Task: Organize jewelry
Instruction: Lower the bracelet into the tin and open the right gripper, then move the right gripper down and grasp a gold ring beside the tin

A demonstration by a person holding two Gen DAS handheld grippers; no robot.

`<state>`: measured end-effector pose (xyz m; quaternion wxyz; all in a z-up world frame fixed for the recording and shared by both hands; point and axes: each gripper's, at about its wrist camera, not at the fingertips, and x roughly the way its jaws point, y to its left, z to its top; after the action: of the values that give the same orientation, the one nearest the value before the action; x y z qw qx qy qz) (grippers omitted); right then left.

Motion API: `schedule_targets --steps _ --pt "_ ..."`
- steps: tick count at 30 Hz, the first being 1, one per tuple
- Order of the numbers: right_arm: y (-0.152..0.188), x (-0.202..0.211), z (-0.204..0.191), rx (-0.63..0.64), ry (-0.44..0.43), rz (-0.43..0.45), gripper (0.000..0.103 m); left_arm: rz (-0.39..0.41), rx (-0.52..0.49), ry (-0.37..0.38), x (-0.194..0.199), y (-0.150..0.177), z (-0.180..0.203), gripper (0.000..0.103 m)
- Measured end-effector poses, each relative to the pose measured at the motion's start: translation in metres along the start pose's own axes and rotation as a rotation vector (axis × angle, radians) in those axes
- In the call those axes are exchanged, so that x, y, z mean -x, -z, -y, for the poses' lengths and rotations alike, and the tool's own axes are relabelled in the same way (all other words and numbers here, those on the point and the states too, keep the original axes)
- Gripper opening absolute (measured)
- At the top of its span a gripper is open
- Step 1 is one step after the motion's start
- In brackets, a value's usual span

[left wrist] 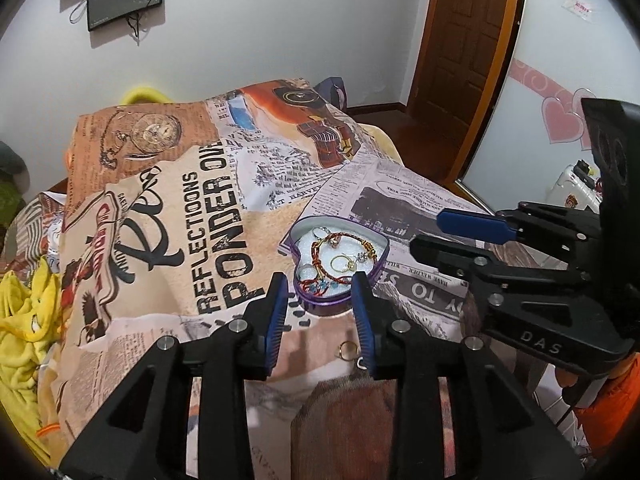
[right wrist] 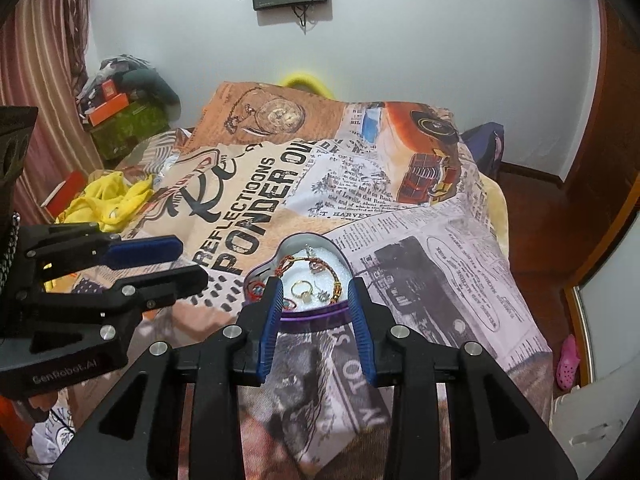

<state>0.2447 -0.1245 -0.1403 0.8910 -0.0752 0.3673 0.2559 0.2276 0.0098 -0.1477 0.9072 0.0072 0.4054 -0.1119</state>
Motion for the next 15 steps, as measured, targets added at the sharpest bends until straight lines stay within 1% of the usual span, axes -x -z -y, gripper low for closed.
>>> schedule_targets --steps 6,9,15 --pt "0.008 0.010 -0.006 0.002 -0.004 0.000 0.031 0.001 0.001 -0.018 0.013 0.011 0.000 0.033" --pt "0.014 0.010 -0.008 0.000 -0.010 -0.010 0.031 -0.002 0.003 -0.027 0.017 0.018 -0.001 0.036" --pt "0.031 0.002 -0.017 0.004 -0.022 -0.063 0.031 -0.035 0.024 -0.036 0.015 0.037 -0.009 0.038"
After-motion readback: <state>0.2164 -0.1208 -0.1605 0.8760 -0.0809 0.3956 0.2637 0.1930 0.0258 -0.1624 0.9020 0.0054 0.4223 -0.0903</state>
